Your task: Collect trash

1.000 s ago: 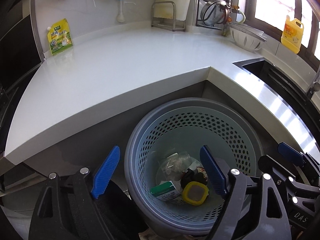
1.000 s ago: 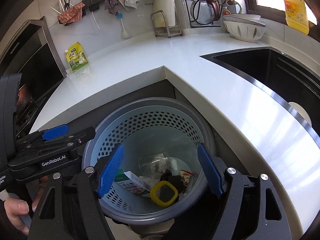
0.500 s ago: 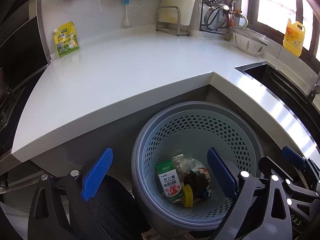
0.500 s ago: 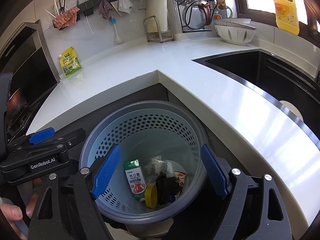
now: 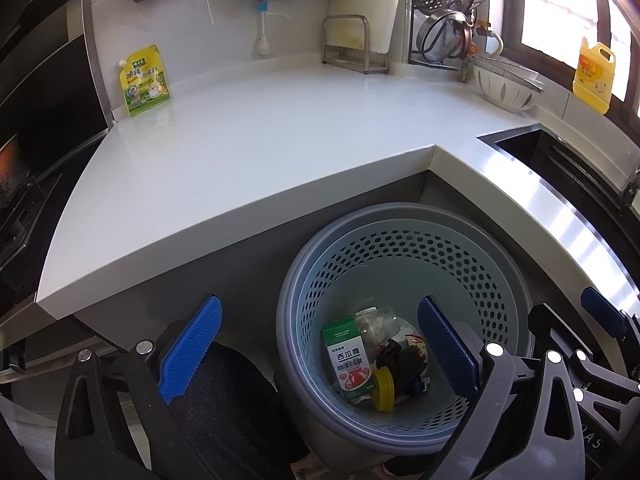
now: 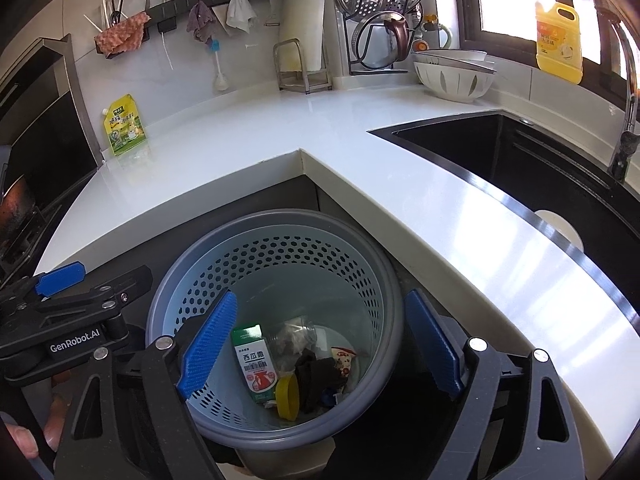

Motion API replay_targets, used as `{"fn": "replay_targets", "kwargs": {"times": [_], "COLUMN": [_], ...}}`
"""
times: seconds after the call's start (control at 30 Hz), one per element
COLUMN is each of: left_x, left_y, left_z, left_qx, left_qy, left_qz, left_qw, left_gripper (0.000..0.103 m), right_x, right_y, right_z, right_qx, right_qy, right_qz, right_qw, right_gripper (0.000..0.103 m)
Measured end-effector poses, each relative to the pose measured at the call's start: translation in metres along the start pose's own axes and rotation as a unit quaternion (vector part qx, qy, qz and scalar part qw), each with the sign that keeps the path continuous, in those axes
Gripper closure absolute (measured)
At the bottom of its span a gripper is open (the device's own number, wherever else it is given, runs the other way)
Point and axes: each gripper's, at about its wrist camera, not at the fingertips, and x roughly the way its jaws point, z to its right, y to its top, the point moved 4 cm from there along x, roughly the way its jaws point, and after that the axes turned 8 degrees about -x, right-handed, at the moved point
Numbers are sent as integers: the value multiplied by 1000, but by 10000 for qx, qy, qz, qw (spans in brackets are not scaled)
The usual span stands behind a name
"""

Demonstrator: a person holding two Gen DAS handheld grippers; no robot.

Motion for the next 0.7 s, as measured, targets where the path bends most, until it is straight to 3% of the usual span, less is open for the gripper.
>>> {"fn": "replay_targets", "kwargs": {"times": [0.23, 0.7], "left_x": [-4, -9], "left_y": [2, 4], "left_z": [-2, -6], "left_qx": [-40, -63], "left_qy": [69, 235], "left_qz": [33, 152], "left_qw": [10000, 9996], "left_gripper": [6, 6], "right_x": [-4, -6], "right_y": [2, 3], "right_z": [-2, -2], "right_qx": [-23, 63], "right_qy": [-227, -222], "right_qz": [59, 33], "right_qw": [9997, 9997], "right_gripper": [19, 19]}}
